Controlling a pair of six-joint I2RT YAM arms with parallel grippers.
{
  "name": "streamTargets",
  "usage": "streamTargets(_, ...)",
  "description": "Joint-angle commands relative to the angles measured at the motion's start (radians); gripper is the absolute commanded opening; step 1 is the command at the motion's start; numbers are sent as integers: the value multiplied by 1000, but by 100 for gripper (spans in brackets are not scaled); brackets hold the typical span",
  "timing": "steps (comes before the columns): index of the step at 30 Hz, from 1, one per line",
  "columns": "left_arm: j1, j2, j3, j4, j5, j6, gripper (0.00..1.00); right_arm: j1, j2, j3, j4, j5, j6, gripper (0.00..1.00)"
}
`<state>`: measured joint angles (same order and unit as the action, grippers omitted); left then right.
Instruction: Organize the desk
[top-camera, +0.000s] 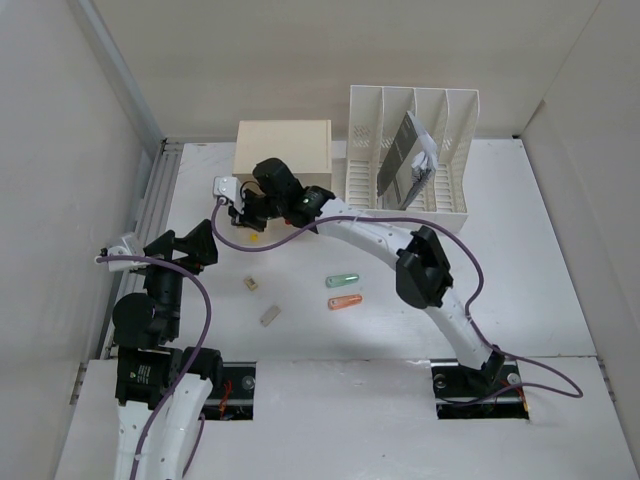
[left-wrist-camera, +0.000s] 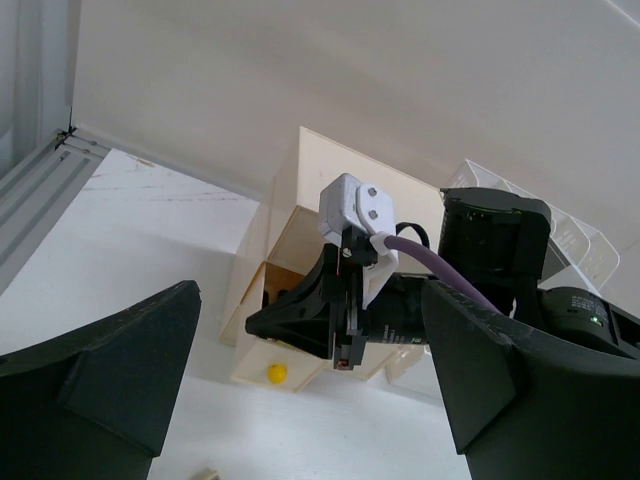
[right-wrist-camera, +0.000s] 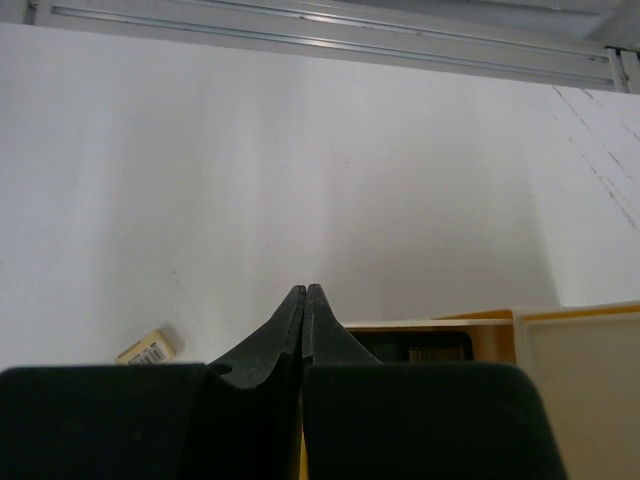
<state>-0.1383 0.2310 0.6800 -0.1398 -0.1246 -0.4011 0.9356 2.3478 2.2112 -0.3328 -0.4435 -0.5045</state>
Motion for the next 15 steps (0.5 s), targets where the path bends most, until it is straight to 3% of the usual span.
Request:
streamTargets(1, -6, -12, -2, 32, 10, 5, 91, -1, -68, -2, 0, -105, 0, 0)
streamTargets(4, -6, -12, -2, 32, 10, 5, 91, -1, -90, 34, -76, -240, -40, 0)
streamTargets(7, -6, -12, -2, 32, 10, 5, 91, -1, -90, 53, -133, -270, -68, 0)
streamTargets(15, -6, -12, -2, 32, 10, 5, 91, -1, -108, -53, -158, -59, -91, 0)
